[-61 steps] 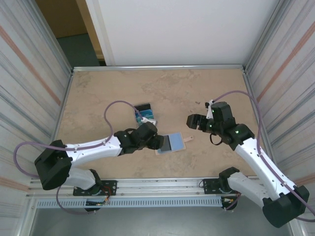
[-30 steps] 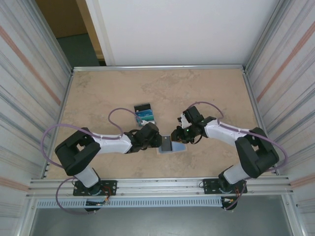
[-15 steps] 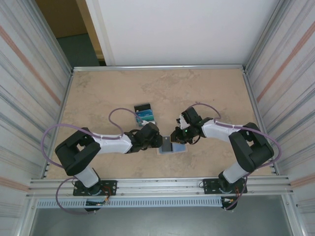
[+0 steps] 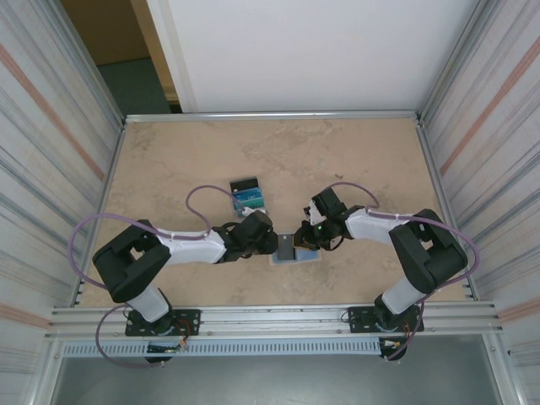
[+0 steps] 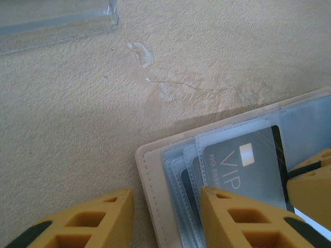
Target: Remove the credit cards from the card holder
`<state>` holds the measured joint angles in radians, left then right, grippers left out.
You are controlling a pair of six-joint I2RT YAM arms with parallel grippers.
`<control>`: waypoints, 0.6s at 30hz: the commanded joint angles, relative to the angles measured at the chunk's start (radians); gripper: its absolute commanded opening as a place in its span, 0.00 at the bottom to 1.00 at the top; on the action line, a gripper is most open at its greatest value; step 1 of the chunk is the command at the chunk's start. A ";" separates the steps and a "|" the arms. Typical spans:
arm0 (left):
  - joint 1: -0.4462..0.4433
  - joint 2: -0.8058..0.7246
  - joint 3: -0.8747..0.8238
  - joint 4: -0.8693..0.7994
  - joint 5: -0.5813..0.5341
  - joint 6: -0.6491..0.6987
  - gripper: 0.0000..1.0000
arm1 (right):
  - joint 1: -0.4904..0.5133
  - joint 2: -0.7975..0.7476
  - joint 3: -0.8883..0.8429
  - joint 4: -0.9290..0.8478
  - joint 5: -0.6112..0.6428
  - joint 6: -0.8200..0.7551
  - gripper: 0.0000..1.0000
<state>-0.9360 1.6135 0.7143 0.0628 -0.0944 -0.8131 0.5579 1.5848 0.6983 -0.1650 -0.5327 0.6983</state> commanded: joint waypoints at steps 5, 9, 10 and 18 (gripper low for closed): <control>-0.014 -0.004 0.009 -0.062 -0.007 0.009 0.34 | 0.004 0.041 -0.026 0.068 -0.054 0.041 0.11; -0.016 -0.002 0.010 -0.081 -0.006 0.011 0.33 | 0.000 0.050 -0.039 0.129 -0.104 0.062 0.10; -0.015 0.000 0.011 -0.084 -0.004 0.011 0.32 | -0.001 0.049 -0.042 0.142 -0.115 0.068 0.10; -0.022 0.011 0.029 -0.107 0.005 0.011 0.31 | -0.026 0.032 -0.082 0.269 -0.213 0.115 0.12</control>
<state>-0.9379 1.6135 0.7277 0.0189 -0.1013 -0.8127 0.5346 1.6161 0.6262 0.0238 -0.6708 0.7792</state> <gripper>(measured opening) 0.310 0.120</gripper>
